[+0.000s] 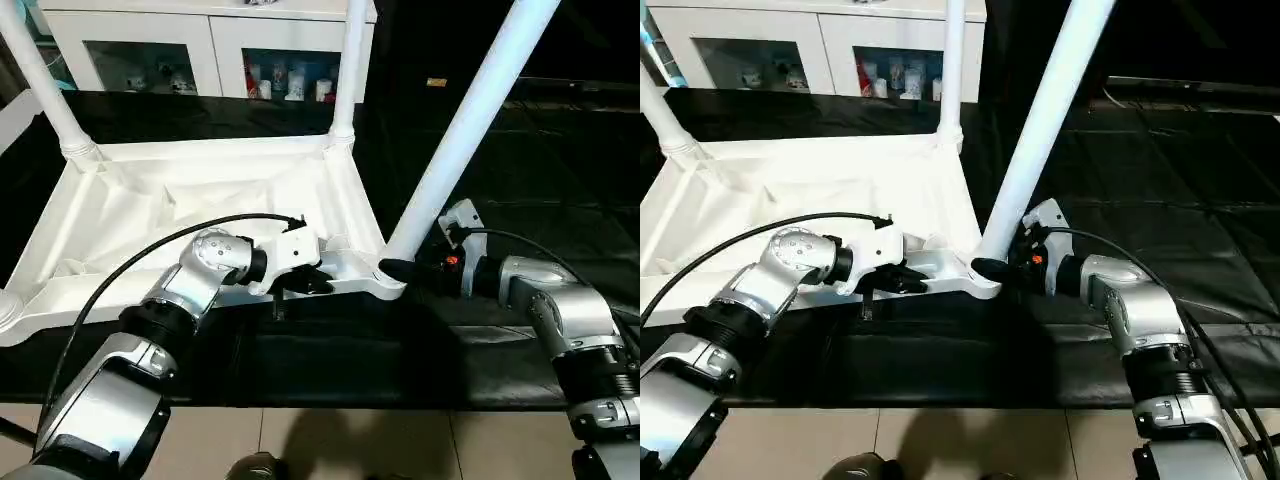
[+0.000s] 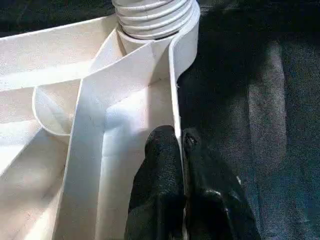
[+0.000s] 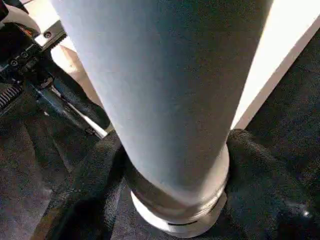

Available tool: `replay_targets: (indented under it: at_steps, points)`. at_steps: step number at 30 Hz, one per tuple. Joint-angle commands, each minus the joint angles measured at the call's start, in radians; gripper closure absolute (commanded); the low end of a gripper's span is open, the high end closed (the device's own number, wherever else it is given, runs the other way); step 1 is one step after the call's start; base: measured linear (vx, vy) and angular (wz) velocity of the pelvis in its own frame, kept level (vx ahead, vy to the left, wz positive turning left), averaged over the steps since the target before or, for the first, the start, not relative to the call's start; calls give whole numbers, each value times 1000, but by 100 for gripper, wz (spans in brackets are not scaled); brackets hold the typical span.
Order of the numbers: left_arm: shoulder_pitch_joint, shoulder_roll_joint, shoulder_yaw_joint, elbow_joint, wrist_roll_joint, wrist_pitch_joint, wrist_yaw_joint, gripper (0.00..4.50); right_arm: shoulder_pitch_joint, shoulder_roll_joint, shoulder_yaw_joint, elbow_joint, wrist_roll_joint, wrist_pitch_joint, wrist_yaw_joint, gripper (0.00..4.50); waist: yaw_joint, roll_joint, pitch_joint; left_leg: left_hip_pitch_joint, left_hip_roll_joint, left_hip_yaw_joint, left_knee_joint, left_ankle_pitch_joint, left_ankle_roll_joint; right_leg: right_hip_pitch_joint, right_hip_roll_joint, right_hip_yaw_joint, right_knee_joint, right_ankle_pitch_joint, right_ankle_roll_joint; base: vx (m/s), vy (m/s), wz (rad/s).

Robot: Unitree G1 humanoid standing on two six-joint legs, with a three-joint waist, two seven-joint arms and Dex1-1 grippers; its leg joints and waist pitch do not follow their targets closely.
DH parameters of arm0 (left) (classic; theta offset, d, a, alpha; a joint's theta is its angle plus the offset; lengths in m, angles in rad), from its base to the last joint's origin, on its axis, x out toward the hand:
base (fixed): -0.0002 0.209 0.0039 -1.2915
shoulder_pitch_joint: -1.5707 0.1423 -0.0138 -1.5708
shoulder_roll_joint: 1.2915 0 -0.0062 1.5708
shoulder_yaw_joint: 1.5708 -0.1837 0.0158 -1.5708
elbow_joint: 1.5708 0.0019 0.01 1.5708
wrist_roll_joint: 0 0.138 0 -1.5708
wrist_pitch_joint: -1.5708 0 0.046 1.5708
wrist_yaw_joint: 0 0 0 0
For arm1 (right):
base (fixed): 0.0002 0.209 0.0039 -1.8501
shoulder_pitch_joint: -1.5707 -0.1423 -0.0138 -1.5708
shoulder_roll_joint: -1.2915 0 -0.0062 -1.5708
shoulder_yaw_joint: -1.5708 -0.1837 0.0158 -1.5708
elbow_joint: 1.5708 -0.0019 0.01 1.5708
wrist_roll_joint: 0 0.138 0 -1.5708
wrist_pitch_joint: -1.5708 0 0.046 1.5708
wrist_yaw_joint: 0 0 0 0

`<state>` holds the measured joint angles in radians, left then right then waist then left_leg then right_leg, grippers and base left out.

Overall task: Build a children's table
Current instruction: Rotate leg to tighten

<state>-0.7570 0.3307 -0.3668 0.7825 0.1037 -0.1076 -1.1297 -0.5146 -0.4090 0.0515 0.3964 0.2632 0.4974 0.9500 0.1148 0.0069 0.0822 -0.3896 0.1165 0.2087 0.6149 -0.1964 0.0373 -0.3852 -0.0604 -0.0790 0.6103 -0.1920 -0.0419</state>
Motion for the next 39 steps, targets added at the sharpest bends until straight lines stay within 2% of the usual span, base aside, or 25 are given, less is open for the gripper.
replay_targets:
  at_steps: [1,5,10,14,17,19,20,24,27,30,31,33,34,35,36,39]
  points:
    - [-14,-7,-14,7,20,-19,-3,450,16,-8,29,0,-19,11,11,182,-6,-5,-84,34,142,-63,-79,-160,-7,37,-145,74,-67,-154,-230,0,0,0]
    - [-16,-11,-12,16,22,-27,3,450,21,15,17,31,-16,6,-23,182,-7,-4,-82,34,141,-64,-80,-170,-11,36,-146,74,-71,-178,-225,0,0,0]
    - [-22,-15,-6,24,17,-26,0,450,55,53,-32,76,20,17,-60,182,-7,2,-79,40,144,-69,-84,-227,-36,34,-151,78,-81,-250,-216,0,0,0]
    - [-23,-12,-6,28,18,-27,-3,450,88,56,-33,72,23,14,-63,182,-8,3,-80,41,145,-69,-88,-234,-48,33,-146,77,-76,-219,-218,0,0,0]
    - [-29,-6,-4,40,26,-33,-2,450,139,44,-8,30,-4,-43,-57,182,-5,9,-83,40,144,-69,-87,-216,-45,36,-147,76,-71,-169,-226,0,0,0]
    - [-32,-5,-2,48,29,-36,0,450,163,37,11,11,-34,-99,-51,182,-5,7,-83,38,142,-68,-86,-214,-40,36,-148,76,-71,-158,-227,0,0,0]
    - [-32,-5,-2,48,29,-36,0,450,163,37,11,11,-34,-99,-51,182,-5,7,-83,38,142,-68,-86,-214,-40,36,-148,76,-71,-158,-227,0,0,0]
    - [-36,-3,-2,58,36,-40,4,450,201,-1,83,-25,-113,-184,-55,182,-5,7,-79,40,142,-71,-86,-248,-35,36,-150,79,-85,-254,-203,0,0,0]
    - [-36,-5,-3,61,38,-40,6,450,203,-24,122,-32,-151,-211,-42,182,-7,9,-77,42,143,-73,-88,-267,-36,33,-149,80,-88,-291,-191,0,0,0]
    - [-36,-6,-3,63,42,-44,3,450,181,-37,155,-34,-163,-225,11,182,-9,5,-79,41,144,-73,-89,-267,-30,34,-148,80,-87,-290,-190,0,0,0]
    - [-36,-6,-4,63,42,-43,3,450,176,-36,156,-32,-162,-226,16,182,-10,0,-79,42,145,-72,-89,-265,-28,33,-148,80,-87,-289,-192,0,0,0]
    - [-36,-4,-5,61,43,-44,-2,450,147,-35,167,-9,-165,-235,45,182,-10,-2,-81,40,145,-71,-88,-255,-22,34,-148,80,-84,-266,-200,0,0,0]
    - [-35,-2,-8,58,44,-45,-6,450,127,-35,176,9,-164,-245,68,182,-12,-10,-80,39,145,-70,-89,-251,-18,34,-148,79,-83,-261,-202,0,0,0]
    - [-34,0,-10,53,44,-44,-10,450,109,-35,183,24,-163,-252,87,182,-11,-6,-80,38,142,-70,-86,-243,-13,34,-150,78,-81,-264,-206,0,0,0]
    - [-32,2,-12,47,44,-44,-16,450,93,-35,189,40,-160,-259,106,182,-12,-11,-78,36,142,-68,-85,-236,-6,34,-150,79,-84,-275,-203,0,0,0]
    - [-26,7,-13,30,41,-41,-28,450,61,-31,193,75,-141,-255,153,182,-11,-10,-79,39,144,-68,-86,-224,1,31,-145,78,-81,-265,-201,0,0,0]
